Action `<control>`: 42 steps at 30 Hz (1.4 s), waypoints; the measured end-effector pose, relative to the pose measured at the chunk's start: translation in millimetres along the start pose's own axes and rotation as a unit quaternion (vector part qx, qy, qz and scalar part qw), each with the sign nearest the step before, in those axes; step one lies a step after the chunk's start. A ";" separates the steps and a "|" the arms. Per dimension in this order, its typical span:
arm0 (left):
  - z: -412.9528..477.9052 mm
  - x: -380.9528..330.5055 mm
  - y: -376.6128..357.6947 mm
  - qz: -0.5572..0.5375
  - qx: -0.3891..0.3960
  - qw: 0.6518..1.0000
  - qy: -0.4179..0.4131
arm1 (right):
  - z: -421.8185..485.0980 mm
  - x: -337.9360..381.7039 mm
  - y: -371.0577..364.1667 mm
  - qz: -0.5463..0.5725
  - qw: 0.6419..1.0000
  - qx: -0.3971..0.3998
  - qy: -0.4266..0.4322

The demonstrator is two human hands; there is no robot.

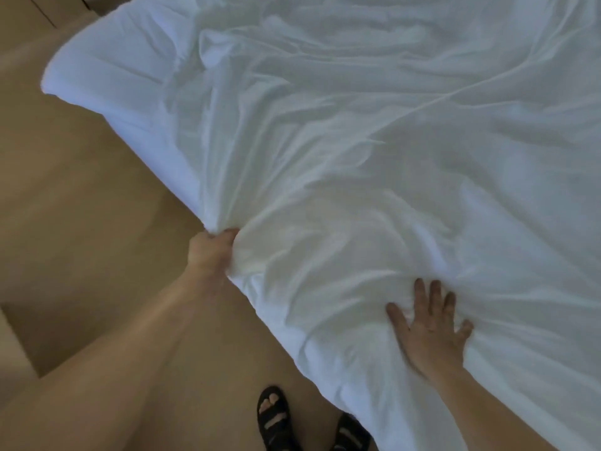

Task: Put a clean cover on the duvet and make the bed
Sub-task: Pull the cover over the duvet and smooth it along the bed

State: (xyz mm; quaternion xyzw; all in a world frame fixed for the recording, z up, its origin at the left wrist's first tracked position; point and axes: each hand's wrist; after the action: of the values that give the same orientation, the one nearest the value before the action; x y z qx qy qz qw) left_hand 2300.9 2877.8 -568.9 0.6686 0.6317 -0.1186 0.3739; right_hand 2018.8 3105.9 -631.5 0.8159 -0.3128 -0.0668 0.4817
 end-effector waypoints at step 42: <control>226.1 -200.2 -3.2 -0.163 0.224 0.944 0.181 | 133.3 197.9 43.8 -0.068 0.991 0.103 -0.060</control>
State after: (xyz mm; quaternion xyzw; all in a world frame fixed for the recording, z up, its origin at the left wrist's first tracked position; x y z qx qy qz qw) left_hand 2334.1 2579.3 -600.1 0.6330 0.7463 -0.1938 0.0696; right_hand 2101.9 2878.1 -627.4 0.8750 -0.2899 -0.1156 0.3701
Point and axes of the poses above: each hand's wrist, its own z-axis towards the middle knuckle, its own y-axis out of the back of the hand, x = y × z, and after that the axes turned 11 degrees about y, right-handed
